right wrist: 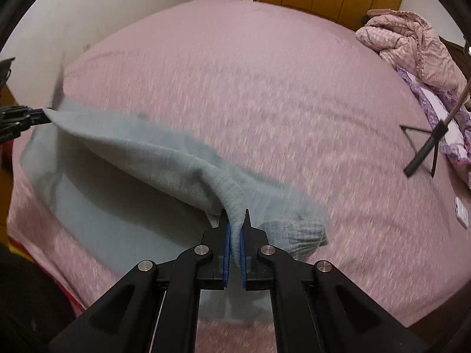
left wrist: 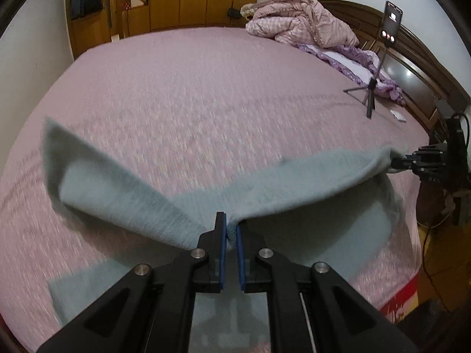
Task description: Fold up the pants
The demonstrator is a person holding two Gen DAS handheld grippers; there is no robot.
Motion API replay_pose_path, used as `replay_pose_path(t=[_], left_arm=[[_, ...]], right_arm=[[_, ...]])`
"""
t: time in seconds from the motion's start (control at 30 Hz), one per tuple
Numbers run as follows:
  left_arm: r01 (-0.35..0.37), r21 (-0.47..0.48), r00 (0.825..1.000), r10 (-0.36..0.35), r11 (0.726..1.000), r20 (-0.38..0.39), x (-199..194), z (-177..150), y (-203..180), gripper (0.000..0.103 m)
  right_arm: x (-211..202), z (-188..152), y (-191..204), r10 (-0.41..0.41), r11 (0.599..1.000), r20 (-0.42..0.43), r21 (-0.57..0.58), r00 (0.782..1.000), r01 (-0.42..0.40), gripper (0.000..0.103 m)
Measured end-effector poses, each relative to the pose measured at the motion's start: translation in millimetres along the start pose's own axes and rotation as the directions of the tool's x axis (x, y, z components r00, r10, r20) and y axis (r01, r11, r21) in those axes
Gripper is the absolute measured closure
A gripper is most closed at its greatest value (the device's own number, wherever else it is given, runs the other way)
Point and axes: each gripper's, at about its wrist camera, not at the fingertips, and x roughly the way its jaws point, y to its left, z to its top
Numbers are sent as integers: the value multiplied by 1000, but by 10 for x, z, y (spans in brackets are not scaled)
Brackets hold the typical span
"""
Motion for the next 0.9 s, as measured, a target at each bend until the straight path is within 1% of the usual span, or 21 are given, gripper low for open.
replay_pose_path(t=[0.1, 0.17, 0.2, 0.27, 0.33, 0.43, 0.5, 0.57, 0.6, 0.67, 0.7, 0.73, 0.83, 0.9], left_arm=[[0, -25, 1000, -1, 1000, -26, 52, -245, -42, 97], [6, -61, 998, -9, 998, -54, 120, -409, -34, 96], [11, -89, 997, -18, 996, -76, 173, -506, -21, 95], [0, -130, 995, -14, 991, -101, 244, -646, 17, 93], [-10, -179, 993, -12, 984, -120, 281, -776, 73, 88], [-2, -248, 991, -31, 969, -130, 282, -927, 169, 84], [-21, -287, 990, -20, 958, -140, 227, -1039, 263, 83], [-48, -306, 990, 6, 951, -138, 170, -1094, 364, 75], [-70, -326, 991, 29, 943, -130, 98, -1149, 435, 71], [-87, -360, 992, 49, 929, -116, 13, -1233, 558, 69], [-100, -391, 992, 63, 915, -105, -60, -1292, 658, 68], [-107, -408, 992, 72, 907, -99, -97, -1345, 730, 67], [-148, -488, 989, 122, 860, -84, -219, -1473, 1014, 64], [-152, -550, 988, 141, 821, -63, -297, -1538, 1231, 64]], right_arm=[[115, -220, 25, -9, 999, -28, 35, 1000, 10, 96], [219, -356, 10, -20, 998, -52, 64, 998, 23, 95], [259, -415, 7, -32, 996, -62, 77, 998, 37, 91], [337, -553, -5, -48, 992, -79, 116, 996, 57, 83], [333, -641, -17, -46, 986, -68, 158, 997, 56, 82], [251, -755, -27, -47, 978, -43, 204, 998, 54, 76], [207, -831, -40, -46, 971, -39, 233, 998, 53, 74], [157, -897, -47, -49, 964, -41, 260, 998, 58, 74], [124, -935, -52, -51, 959, -42, 277, 998, 61, 74], [63, -996, -50, -60, 950, -41, 306, 997, 70, 70], [39, -1013, -60, -63, 944, -38, 321, 997, 72, 69], [12, -1028, -54, -60, 939, -33, 336, 998, 68, 69], [4, -1026, -43, -12, 923, -11, 385, 1000, 16, 68], [1, -996, -26, 20, 911, 4, 411, 1000, -20, 67]])
